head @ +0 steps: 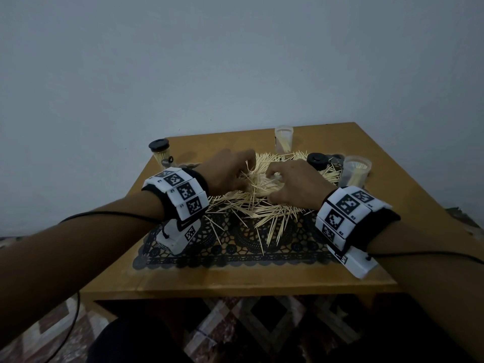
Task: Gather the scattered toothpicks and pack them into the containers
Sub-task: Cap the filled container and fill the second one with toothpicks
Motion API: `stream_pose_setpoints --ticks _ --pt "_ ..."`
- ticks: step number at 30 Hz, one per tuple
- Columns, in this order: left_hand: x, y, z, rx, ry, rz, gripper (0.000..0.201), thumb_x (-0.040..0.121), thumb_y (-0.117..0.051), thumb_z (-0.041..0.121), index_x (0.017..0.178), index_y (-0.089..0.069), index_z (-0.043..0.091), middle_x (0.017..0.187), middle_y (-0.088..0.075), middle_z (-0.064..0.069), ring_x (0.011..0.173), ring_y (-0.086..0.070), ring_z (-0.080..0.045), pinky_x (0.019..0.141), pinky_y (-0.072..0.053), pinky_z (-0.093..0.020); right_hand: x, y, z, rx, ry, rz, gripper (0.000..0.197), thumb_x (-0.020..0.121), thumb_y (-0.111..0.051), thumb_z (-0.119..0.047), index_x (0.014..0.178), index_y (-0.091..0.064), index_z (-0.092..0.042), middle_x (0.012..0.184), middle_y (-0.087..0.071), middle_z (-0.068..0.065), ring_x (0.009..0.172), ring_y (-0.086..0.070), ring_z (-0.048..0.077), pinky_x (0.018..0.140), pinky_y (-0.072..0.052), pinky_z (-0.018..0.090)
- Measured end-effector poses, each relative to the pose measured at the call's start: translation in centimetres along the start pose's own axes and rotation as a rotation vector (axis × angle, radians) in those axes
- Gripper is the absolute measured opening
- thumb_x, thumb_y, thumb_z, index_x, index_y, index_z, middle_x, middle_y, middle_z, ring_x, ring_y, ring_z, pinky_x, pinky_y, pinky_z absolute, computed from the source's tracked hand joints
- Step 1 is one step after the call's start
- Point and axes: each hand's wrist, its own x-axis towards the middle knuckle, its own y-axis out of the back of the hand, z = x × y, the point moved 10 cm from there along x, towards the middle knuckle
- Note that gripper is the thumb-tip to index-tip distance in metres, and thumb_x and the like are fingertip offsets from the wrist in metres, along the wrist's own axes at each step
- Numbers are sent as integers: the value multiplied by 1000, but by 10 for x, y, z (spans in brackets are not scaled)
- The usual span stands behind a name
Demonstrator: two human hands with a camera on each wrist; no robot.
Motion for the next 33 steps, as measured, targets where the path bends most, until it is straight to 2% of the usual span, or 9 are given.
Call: stream_pose_setpoints --ticks 4,8,10,12,17,21,26,31,33 --pt "0 1 -3 -100 10 0 30 74 -80 20 95 -59 12 91 -67 1 85 -63 -17 72 -50 -27 2 1 4 10 -11 15 49 72 -79 -38 116 -62 -22 111 -64 6 97 -56 24 77 -50 32" --pt "-3 -2 -12 -178 60 -11 41 79 -76 12 114 -56 14 103 -66 4 86 -61 -8 68 -43 -5 2 2 6 24 -20 21 50 73 -80 -38 117 -62 -22 112 -64 5 97 -56 22 79 -50 31" --pt "-5 -3 -18 -208 89 4 41 81 -74 9 117 -53 13 107 -67 2 91 -61 -9 72 -44 -7 2 1 5 22 -18 18 50 73 -79 -38 117 -62 -22 113 -64 4 99 -57 23 81 -51 33" --pt "-7 -3 -21 -190 103 30 34 82 -73 10 113 -58 11 107 -68 -1 96 -63 -12 77 -48 -16 1 1 5 22 -17 10 48 74 -79 -38 116 -62 -22 114 -64 4 100 -57 23 82 -51 34" --pt "-5 -5 -17 -128 80 55 13 82 -74 18 93 -71 13 92 -69 4 83 -63 -7 64 -39 -2 2 0 3 26 -5 6 45 73 -79 -36 113 -63 -22 108 -64 4 92 -55 21 76 -46 28" --pt "-3 -5 -18 -165 94 81 13 81 -75 18 93 -73 13 90 -70 3 80 -63 -6 67 -41 -4 2 0 3 26 -7 10 45 73 -78 -36 113 -63 -22 108 -65 5 92 -57 22 78 -50 31" --pt "-5 -7 -15 -206 77 62 20 82 -75 21 100 -73 14 96 -72 0 85 -65 -10 80 -51 -23 1 1 2 32 -4 17 47 74 -79 -36 115 -62 -22 110 -65 4 90 -58 20 78 -52 32" --pt "-4 -4 -14 -155 76 129 25 87 -69 22 110 -71 13 100 -69 1 87 -61 -11 78 -45 -23 0 3 1 47 5 21 46 74 -79 -37 113 -61 -20 108 -65 4 85 -58 19 73 -52 31" --pt "-4 -4 -17 -201 96 158 21 84 -73 20 103 -67 14 94 -68 -1 83 -61 -14 75 -47 -26 1 4 1 41 6 29 45 74 -79 -38 112 -61 -20 107 -65 4 85 -58 20 72 -50 30"
